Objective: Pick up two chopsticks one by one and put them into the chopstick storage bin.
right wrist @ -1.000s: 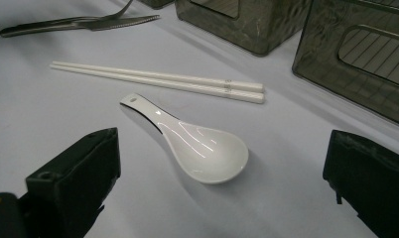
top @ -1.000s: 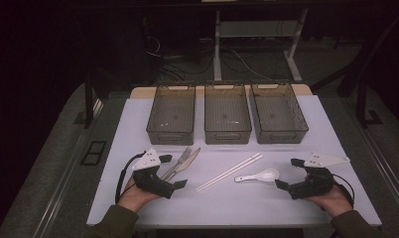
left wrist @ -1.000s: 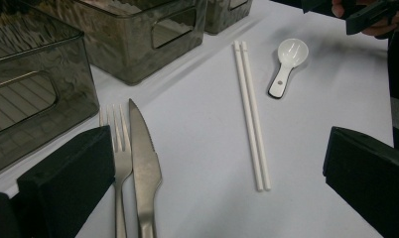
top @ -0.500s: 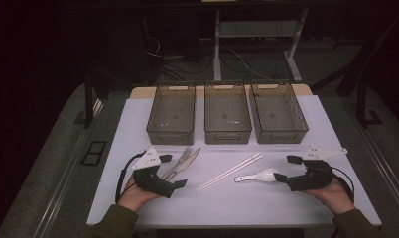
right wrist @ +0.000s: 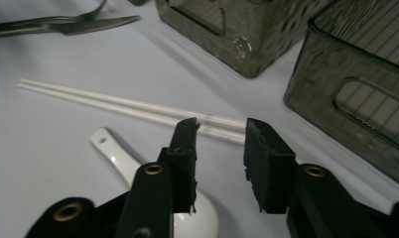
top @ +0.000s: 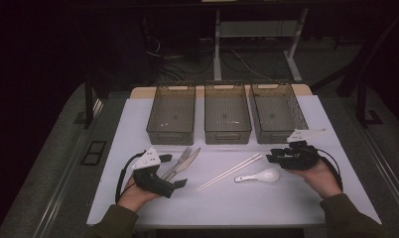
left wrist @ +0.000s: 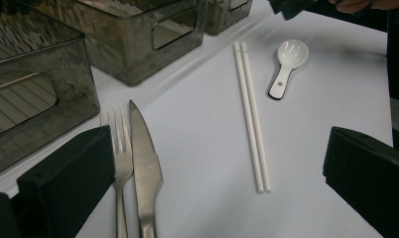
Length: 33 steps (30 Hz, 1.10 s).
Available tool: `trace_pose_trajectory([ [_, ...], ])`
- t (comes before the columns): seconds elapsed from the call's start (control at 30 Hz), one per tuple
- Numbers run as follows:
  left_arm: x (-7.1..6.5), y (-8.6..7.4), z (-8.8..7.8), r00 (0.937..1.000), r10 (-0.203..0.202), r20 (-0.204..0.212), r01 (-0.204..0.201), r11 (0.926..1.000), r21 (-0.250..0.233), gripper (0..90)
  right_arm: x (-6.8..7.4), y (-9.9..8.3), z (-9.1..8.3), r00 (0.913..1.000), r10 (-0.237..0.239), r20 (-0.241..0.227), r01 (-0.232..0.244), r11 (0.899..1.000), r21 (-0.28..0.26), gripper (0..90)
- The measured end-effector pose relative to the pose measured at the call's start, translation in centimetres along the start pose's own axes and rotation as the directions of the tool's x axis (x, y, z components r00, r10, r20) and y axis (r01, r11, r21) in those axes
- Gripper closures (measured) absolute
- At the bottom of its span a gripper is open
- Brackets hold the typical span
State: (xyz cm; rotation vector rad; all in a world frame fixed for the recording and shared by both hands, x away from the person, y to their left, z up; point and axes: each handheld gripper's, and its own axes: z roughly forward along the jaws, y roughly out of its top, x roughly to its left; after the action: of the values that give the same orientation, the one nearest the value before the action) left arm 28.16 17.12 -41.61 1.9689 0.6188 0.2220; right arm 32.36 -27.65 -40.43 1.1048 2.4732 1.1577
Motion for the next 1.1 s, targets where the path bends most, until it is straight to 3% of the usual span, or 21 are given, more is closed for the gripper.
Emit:
trace_pose_trajectory([
  [0.1,0.0,0.0,0.0,1.0,0.001,0.001,-0.001,1.0,0.002,0.0,-0.4,0.4,0.7,1.0,0.002,0.005,-0.002,1.0,0.015,72.3],
  [0.2,0.0,0.0,0.0,1.0,-0.008,0.0,0.008,0.9999,-0.008,0.0,-1.1,0.9,2.0,0.9997,0.009,0.021,-0.01,0.999,0.042,83.0],
  [0.37,0.0,0.0,0.0,1.0,-0.006,0.001,0.006,1.0,-0.004,0.0,-1.5,1.5,3.5,0.9999,0.002,0.017,-0.003,0.997,0.073,88.6],
  [0.87,0.0,0.0,0.0,1.0,-0.005,0.001,0.005,1.0,-0.004,0.0,-1.9,1.4,5.8,0.9993,-0.01,0.036,0.004,0.988,0.155,89.4],
  [1.1,0.0,0.0,0.1,1.0,-0.003,0.001,0.003,1.0,0.0,0.0,-1.9,1.3,6.0,0.999,-0.012,0.044,0.006,0.989,0.147,89.5],
])
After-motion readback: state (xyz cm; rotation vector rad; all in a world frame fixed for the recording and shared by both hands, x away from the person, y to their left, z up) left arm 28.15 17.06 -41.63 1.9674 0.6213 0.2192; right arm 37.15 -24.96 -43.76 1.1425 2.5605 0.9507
